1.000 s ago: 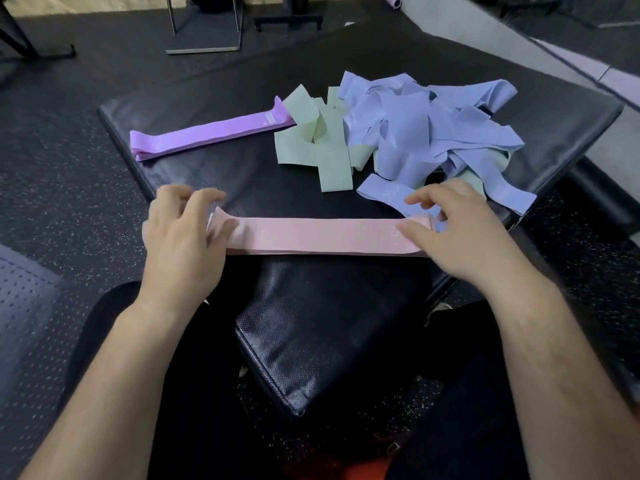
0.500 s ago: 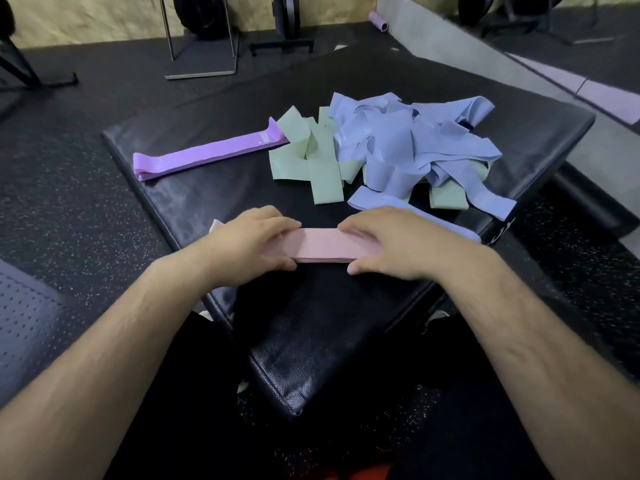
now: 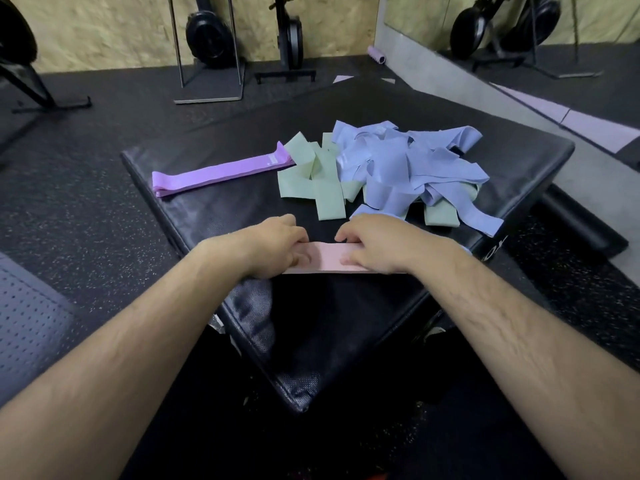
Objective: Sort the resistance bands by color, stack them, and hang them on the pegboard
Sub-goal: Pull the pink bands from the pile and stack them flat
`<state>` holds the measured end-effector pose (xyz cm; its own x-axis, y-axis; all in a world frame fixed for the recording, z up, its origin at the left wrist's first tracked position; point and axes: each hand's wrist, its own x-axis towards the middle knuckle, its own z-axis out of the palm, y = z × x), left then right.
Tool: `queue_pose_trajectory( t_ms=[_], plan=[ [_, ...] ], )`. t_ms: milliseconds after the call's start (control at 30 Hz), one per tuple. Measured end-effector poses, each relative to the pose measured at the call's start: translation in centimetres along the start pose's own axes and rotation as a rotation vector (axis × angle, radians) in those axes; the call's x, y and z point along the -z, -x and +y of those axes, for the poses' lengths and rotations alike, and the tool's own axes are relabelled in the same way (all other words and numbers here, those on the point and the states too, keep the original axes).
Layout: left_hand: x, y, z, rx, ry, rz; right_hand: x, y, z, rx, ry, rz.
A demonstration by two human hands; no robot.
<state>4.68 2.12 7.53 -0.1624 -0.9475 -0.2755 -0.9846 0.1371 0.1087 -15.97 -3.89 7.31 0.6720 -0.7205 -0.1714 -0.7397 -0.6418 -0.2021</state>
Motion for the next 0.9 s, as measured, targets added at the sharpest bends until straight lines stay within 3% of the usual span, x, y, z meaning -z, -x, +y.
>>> queue_pose_trajectory(
  t_ms=[367, 467, 600, 667, 767, 900],
  plan=[
    [-1.2, 0.5, 0.2, 0.08, 0.032, 0.025, -0.9, -0.2, -0.1, -0.033, 0.02, -0.051],
    [-2.1, 1.1, 0.2, 0.025, -0.05, 0.142, -1.5, 1.6, -0.8, -0.005, 0.026, 0.068],
    [-4.0, 2.4, 0.3, -0.037, -0.143, 0.312, -4.0, 3.3, -1.6, 0.121, 0.267, 0.385],
    [-5.3, 2.9, 0.1, -0.119, -0.255, 0.49, -5.4, 3.8, -1.3, 0.136, 0.315, 0.512],
    [-6.4, 3.7, -0.2, -0.158, -0.319, 0.638, -6.5, 4.5, -1.0, 0.149, 0.342, 0.569],
    [-6.2, 4.4, -0.9, -0.205, -0.32, 0.647, -6.2, 5.3, -0.3, 0.169, 0.346, 0.553]
  ],
)
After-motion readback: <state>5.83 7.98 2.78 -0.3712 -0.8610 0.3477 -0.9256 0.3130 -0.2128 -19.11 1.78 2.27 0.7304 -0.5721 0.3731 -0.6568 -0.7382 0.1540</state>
